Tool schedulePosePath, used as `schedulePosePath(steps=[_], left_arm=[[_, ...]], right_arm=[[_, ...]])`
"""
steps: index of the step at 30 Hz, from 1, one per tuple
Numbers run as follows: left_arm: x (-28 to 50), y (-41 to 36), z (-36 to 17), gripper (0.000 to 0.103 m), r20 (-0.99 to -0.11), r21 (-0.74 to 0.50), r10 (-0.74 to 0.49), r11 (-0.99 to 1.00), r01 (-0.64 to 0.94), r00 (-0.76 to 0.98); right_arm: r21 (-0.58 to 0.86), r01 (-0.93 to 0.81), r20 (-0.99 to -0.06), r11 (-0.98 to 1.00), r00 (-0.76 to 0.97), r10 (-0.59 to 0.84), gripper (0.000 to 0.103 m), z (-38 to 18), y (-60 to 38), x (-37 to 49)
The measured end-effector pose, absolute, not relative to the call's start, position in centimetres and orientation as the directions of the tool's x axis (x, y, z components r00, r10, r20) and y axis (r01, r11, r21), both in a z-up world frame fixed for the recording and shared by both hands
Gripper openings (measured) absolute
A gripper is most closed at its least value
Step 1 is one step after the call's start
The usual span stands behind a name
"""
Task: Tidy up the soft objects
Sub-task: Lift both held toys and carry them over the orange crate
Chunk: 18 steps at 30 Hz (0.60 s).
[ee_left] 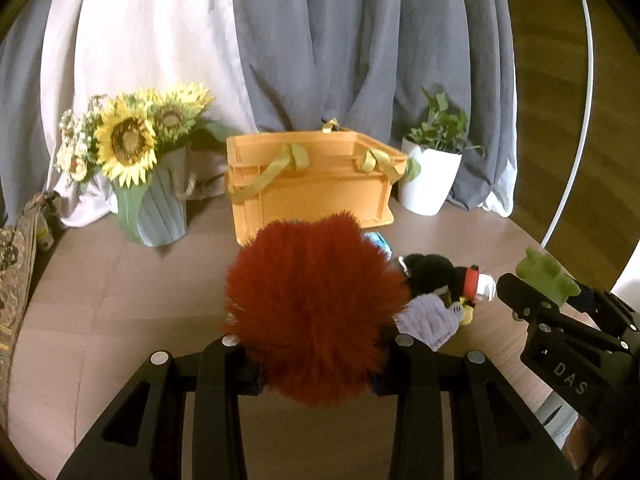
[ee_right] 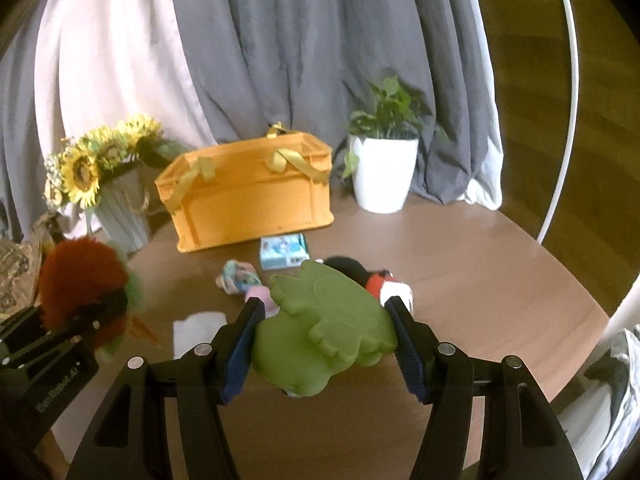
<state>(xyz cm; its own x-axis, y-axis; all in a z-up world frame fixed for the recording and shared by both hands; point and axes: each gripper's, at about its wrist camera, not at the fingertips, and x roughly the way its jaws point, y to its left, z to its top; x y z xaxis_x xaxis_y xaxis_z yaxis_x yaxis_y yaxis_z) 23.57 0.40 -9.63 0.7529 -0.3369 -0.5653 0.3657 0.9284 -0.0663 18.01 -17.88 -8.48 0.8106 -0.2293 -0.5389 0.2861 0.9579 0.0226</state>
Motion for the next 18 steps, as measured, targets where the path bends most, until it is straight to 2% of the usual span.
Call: schedulePosePath(steps=[11,18], left_arm=[[24.6,-0.4,-6.5,0.035,-0.507,-0.040,-0.311,0.940,0.339,0.804],[25.9,-2.2,-5.0,0.035,-0.498,-0.053,-0.261,0.961,0.271,0.827]], right_arm=[[0.040,0.248,-0.489,0.968,0.849,-0.198,0.063,-5.9,-17.8,19.1],[0.054,0.164,-0.459,0.985,0.880,-0.122,0.063,-4.4,-19.8,21.4]])
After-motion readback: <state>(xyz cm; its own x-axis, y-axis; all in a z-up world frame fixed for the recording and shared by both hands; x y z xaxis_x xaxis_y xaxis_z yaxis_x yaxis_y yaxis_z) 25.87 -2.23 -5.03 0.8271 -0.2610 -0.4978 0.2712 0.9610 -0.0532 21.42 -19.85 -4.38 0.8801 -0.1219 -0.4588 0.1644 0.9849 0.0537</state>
